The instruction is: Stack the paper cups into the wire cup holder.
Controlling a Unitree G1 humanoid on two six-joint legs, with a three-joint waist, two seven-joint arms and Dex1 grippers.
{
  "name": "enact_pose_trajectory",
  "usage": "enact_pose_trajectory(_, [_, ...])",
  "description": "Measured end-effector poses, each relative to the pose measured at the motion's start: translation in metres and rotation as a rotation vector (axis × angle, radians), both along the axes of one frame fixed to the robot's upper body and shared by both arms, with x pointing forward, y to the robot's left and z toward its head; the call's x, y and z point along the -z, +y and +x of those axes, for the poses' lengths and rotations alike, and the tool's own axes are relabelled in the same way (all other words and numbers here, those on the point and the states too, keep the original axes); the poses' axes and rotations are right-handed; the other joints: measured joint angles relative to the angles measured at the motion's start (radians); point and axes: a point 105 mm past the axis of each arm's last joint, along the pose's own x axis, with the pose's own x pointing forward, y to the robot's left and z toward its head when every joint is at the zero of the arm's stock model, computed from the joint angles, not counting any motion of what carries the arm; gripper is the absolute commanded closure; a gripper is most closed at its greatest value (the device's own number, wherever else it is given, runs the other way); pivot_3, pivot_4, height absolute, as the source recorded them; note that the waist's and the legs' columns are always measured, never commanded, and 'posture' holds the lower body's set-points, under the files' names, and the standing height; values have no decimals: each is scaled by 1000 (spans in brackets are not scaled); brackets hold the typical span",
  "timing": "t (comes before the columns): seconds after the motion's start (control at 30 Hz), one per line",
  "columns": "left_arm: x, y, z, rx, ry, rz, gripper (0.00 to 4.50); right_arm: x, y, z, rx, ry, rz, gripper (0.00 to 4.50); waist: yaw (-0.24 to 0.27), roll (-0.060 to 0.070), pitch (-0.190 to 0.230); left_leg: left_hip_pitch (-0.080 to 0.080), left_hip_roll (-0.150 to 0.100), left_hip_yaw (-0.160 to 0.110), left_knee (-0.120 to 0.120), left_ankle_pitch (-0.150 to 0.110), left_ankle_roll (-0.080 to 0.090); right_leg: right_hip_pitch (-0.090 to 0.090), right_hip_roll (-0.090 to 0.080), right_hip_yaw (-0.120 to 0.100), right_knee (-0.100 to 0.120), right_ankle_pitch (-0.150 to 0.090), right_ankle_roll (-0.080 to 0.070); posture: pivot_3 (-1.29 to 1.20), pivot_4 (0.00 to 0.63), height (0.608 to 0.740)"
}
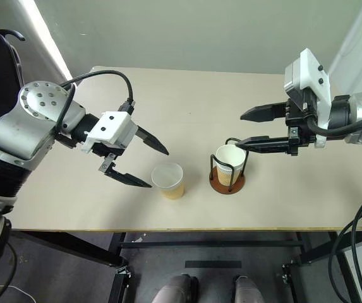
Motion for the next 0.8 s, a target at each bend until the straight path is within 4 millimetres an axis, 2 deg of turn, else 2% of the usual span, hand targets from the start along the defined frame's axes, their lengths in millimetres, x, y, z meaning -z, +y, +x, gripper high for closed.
enact_pose_trajectory(0.1, [7,5,1,-10,12,42,0,-3,4,-5,-13,-6,20,1523,1,0,0,0,0,0,0,0,0,0,0,0,0,0,0,0,150,740])
enact_pose_trajectory(0.4, [20,24,19,-28,-100,199,0,-3,11,-3,-1,-50,53,1523,-1,0,0,-1,0,0,-1,0,0,-2,0,0,0,0,-1,0,150,740])
enact_pose_trajectory(0.6, [32,15,21,11,-88,197,0,1,17,-4,-2,-67,67,1523,1,0,0,-1,0,0,-1,0,1,-2,0,0,1,0,-1,0,150,740])
enact_pose_trajectory(0.8, [31,6,22,32,-95,168,0,8,16,-2,20,-62,70,1523,0,0,0,-1,0,0,-1,0,0,-2,0,0,1,0,-1,0,150,740])
